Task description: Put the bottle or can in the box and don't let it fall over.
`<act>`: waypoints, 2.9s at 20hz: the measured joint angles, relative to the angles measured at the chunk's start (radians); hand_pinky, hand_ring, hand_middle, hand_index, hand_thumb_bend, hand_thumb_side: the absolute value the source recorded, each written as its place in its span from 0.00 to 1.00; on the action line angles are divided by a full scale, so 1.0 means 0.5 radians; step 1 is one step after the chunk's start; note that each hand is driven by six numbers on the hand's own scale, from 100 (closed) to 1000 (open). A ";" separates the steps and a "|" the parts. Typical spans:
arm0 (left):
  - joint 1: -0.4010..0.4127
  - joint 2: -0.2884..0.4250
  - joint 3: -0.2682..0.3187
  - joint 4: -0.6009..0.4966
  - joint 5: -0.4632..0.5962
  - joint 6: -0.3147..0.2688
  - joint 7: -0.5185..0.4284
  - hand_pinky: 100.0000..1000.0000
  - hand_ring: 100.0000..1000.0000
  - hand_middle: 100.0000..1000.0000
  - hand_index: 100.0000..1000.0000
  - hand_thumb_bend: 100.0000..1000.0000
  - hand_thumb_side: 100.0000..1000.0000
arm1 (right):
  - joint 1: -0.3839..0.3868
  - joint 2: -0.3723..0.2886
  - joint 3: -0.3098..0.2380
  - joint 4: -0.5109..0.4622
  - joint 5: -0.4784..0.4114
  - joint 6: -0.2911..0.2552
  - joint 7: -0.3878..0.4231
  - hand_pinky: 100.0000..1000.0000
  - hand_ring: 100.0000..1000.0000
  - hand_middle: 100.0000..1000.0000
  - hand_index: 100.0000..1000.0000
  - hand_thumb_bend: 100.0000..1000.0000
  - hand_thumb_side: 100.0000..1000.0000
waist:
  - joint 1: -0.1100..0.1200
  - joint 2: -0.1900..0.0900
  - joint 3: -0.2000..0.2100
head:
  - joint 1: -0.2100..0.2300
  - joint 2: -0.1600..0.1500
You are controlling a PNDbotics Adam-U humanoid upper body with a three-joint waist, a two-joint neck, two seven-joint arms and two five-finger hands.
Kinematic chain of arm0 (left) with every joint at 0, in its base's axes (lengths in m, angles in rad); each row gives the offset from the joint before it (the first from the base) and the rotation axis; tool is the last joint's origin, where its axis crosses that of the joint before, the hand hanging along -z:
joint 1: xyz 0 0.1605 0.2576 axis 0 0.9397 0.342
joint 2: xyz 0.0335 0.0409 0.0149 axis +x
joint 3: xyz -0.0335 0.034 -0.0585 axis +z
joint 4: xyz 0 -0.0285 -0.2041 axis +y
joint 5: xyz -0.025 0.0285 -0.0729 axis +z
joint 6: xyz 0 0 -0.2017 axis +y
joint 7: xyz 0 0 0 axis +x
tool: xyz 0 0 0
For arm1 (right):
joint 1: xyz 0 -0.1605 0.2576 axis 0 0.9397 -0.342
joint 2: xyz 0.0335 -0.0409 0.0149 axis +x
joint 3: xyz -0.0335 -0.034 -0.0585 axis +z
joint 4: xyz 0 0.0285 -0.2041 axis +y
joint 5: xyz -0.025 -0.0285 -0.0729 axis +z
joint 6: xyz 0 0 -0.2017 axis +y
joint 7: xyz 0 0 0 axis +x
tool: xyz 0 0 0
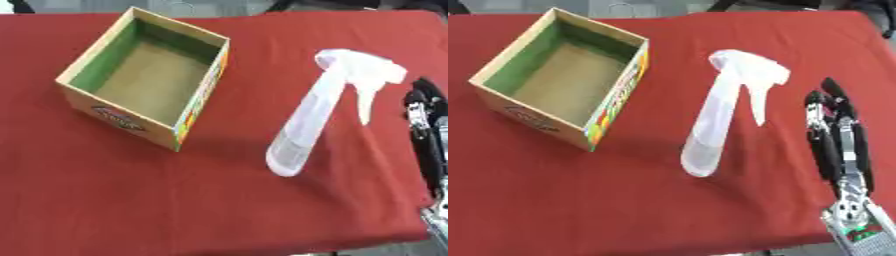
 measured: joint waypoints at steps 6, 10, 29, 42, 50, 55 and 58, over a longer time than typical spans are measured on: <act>0.000 0.000 0.000 0.000 0.000 0.000 0.000 0.43 1.00 1.00 0.72 0.23 0.94 | -0.017 0.023 0.026 0.000 0.005 0.028 0.015 0.84 0.94 0.94 1.00 0.00 1.00 | 0.000 0.000 0.000 | -0.013 0.000; 0.000 0.000 0.000 0.000 0.000 0.000 0.000 0.43 1.00 1.00 0.72 0.23 0.94 | -0.018 0.031 0.039 0.000 0.014 0.015 0.028 0.84 0.94 0.94 1.00 0.00 1.00 | 0.000 0.000 0.000 | -0.017 0.000; -0.001 0.000 -0.001 0.000 -0.006 0.000 0.000 0.43 1.00 1.00 0.72 0.23 0.94 | 0.006 0.074 0.120 0.000 0.133 -0.040 0.092 0.85 0.96 0.95 1.00 0.00 1.00 | -0.002 0.000 0.011 | -0.039 0.000; -0.002 0.000 -0.007 0.000 -0.016 0.000 0.000 0.43 1.00 1.00 0.72 0.23 0.93 | 0.037 0.110 0.170 0.000 0.175 -0.089 0.142 0.85 0.95 0.94 1.00 0.01 1.00 | -0.003 0.000 0.013 | -0.049 -0.004; -0.002 0.000 -0.012 0.000 -0.017 0.000 0.000 0.43 1.00 1.00 0.72 0.23 0.93 | 0.041 0.127 0.185 0.000 0.192 -0.075 0.169 0.85 0.96 0.95 1.00 0.00 1.00 | -0.002 0.000 0.013 | -0.051 -0.004; -0.002 0.000 -0.012 0.000 -0.017 0.000 0.000 0.43 1.00 1.00 0.72 0.23 0.93 | 0.041 0.128 0.208 0.000 0.213 -0.053 0.215 0.85 0.96 0.95 1.00 0.00 1.00 | -0.002 0.000 0.012 | -0.060 -0.004; -0.002 0.000 -0.012 0.000 -0.017 0.000 0.000 0.43 1.00 1.00 0.72 0.23 0.93 | 0.040 0.129 0.217 0.000 0.225 -0.048 0.241 0.85 0.96 0.95 1.00 0.07 1.00 | -0.002 0.000 0.011 | -0.065 -0.004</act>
